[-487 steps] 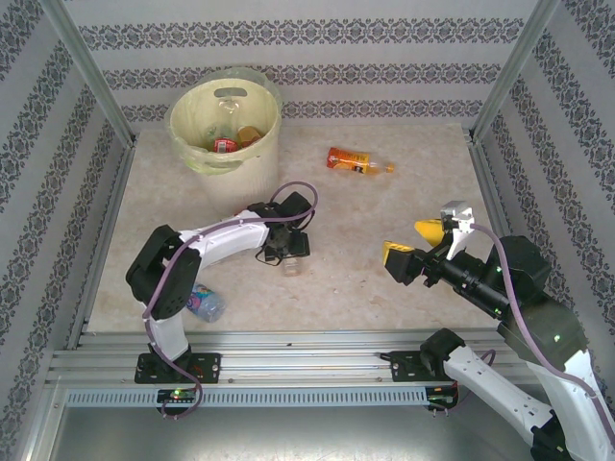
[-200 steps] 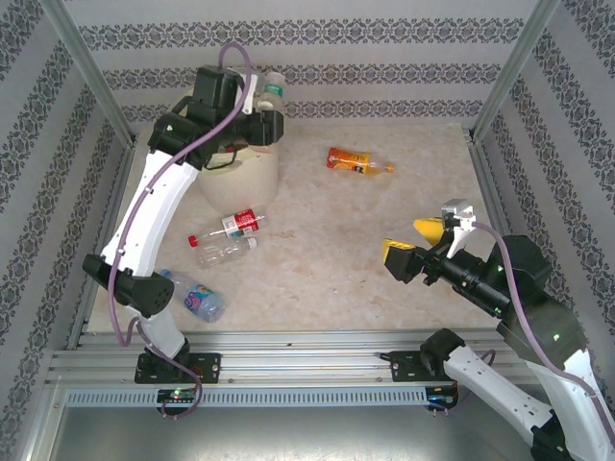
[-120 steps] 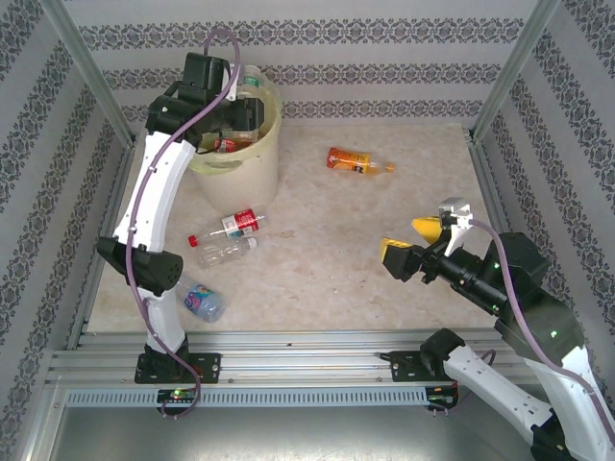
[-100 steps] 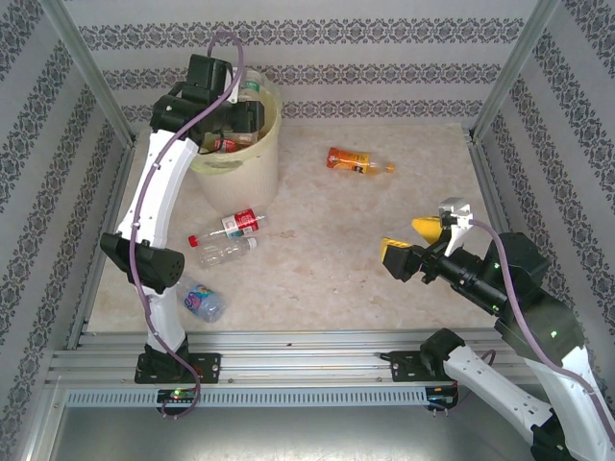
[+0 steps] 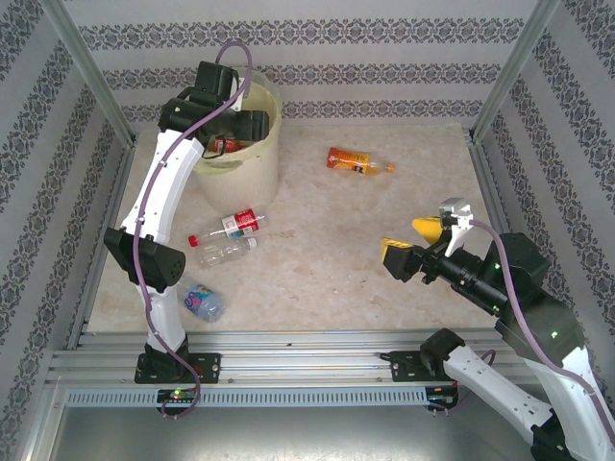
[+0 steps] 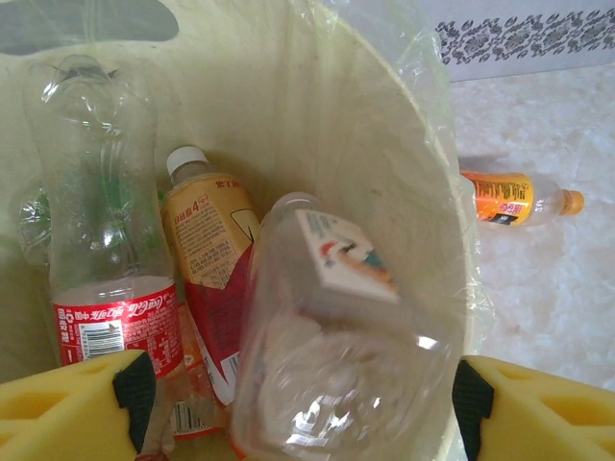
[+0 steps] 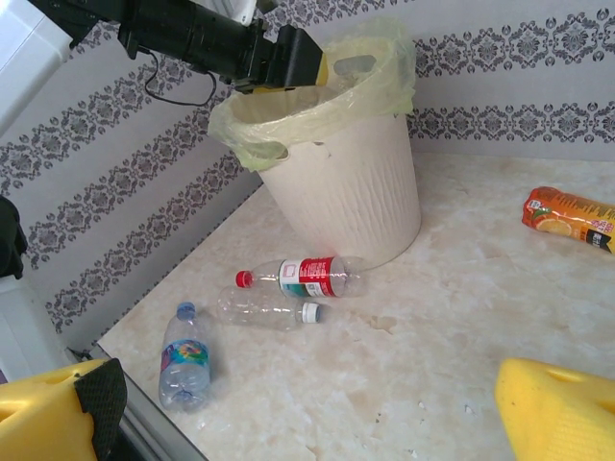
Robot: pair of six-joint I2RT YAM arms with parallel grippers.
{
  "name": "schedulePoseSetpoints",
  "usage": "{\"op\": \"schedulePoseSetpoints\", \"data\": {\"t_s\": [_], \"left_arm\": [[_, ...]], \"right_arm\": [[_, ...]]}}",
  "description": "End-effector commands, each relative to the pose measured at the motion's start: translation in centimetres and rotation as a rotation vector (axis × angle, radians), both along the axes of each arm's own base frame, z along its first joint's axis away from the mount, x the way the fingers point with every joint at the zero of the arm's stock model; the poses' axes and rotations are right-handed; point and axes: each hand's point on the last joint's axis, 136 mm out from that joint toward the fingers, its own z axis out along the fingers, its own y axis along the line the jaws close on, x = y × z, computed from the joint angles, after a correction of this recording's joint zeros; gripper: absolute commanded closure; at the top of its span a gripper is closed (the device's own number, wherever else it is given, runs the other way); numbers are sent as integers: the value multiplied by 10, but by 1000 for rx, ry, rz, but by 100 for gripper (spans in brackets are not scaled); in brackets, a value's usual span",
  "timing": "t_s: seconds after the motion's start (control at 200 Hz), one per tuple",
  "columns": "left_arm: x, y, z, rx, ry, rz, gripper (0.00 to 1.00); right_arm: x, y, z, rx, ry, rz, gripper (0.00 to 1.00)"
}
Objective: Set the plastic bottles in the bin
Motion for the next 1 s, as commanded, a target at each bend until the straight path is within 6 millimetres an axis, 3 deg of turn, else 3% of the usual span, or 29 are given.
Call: {"op": "schedulePoseSetpoints", "data": {"t_s": [0.0, 0.24, 0.505, 0.744, 0.994], "left_arm": [[-5, 10, 10, 23, -21, 13, 16], [-40, 13, 24, 10, -8, -4, 13], [-102, 19, 3, 81, 32, -54, 5], [-159, 14, -47, 123, 129, -166, 0], [-182, 23, -106, 133, 257, -122, 0]], "right_arm": [[-4, -1, 7, 12, -19, 8, 2], [-5, 2, 5, 18, -15, 22, 2], [-7, 6, 4, 30, -6, 47, 2], [-7, 8, 4, 42, -3, 57, 2], [-8, 12, 4, 59, 2, 73, 2]]}}
